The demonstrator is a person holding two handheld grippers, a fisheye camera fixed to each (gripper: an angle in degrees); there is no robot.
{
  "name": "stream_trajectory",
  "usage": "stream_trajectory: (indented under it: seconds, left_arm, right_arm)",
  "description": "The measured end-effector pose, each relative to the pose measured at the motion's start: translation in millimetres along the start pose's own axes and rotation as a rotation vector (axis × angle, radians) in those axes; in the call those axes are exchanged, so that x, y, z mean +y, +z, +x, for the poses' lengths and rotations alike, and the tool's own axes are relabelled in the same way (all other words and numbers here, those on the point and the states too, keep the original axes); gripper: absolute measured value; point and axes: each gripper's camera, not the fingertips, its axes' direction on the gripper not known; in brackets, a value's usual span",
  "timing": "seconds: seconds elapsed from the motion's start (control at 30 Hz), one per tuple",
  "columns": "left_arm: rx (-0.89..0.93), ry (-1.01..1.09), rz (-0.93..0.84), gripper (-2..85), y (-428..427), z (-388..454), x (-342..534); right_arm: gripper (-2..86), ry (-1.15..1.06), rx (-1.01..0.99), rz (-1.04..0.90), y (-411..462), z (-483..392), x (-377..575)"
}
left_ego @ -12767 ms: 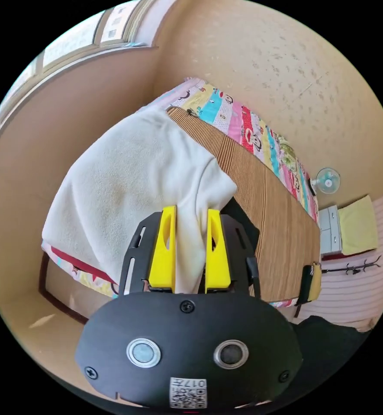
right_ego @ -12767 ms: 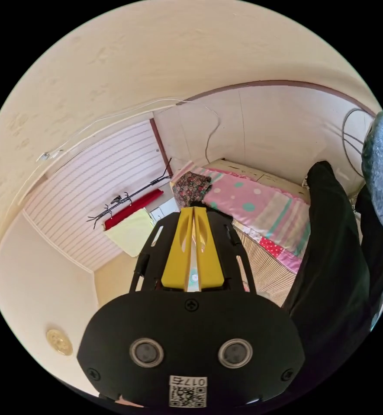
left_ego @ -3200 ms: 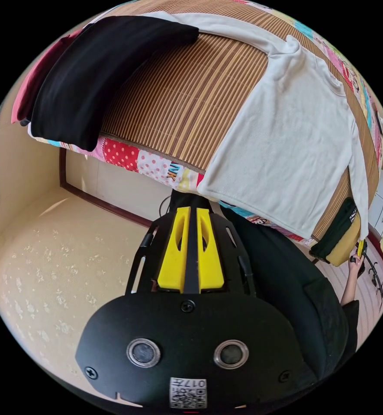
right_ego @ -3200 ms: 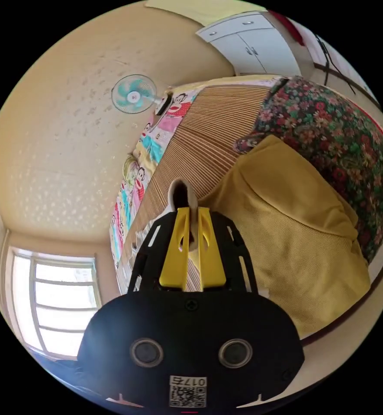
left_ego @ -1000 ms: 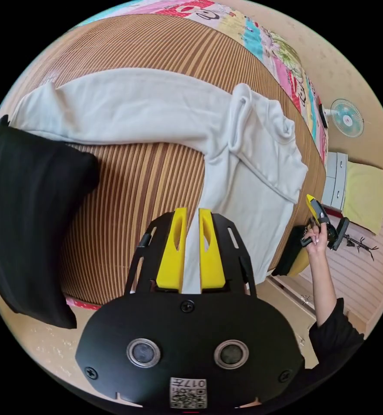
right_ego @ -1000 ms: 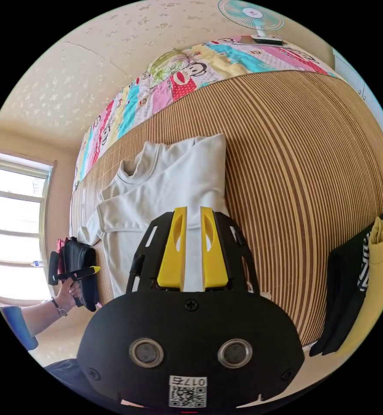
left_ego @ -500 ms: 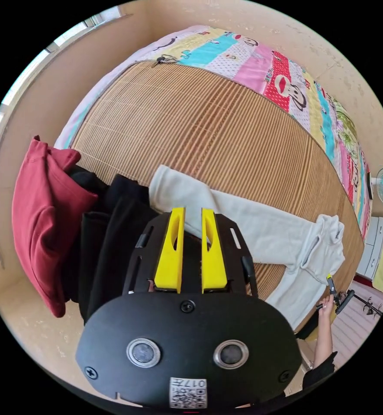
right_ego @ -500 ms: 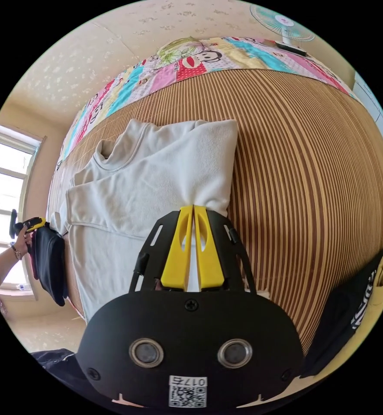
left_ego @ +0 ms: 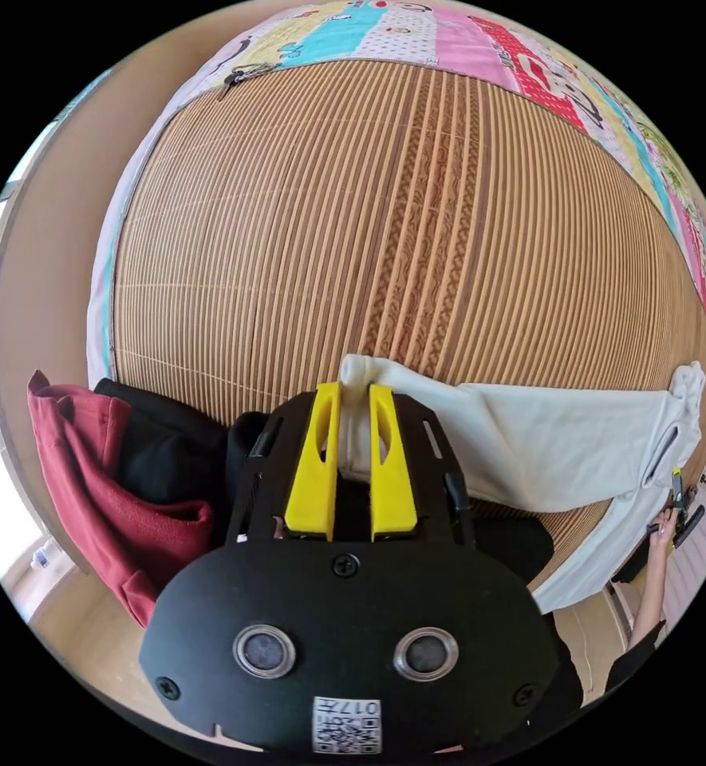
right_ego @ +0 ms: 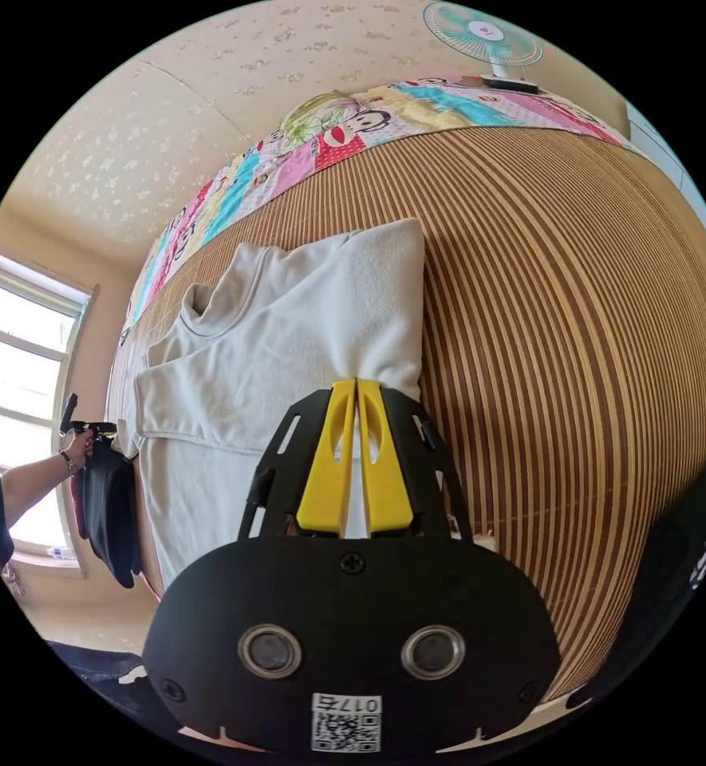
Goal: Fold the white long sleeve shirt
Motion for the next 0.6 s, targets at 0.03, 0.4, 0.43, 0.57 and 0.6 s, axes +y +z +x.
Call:
stream_trajectory:
  seconds: [0.03,0.4,0.43,0.57,0.6]
  left_arm:
    - [0.003,-0.001,-0.012,4.5,-3,0,2]
    - [0.226,0.127,0.419,1.0,-168,36,162]
    - [0.276,0.116,0.484,1.0,-191,47,183]
    - [0.535,0.182,0.672,1.4,-242,139,236]
    - [0.578,0.206,0.686,1.5,-246,159,240]
  right_arm:
    - [0.4,0.033,0.005,0.013,-3,0,1]
    - [0.4,0.039,0.102,-0.023,-31,-17,-17]
    - [0.4,0.045,0.080,-0.016,-36,-13,-17]
    - [0.6,0.003,0.059,0.003,-52,-10,-16]
    - [0.6,-0.022,0.072,0.002,-58,-13,-17]
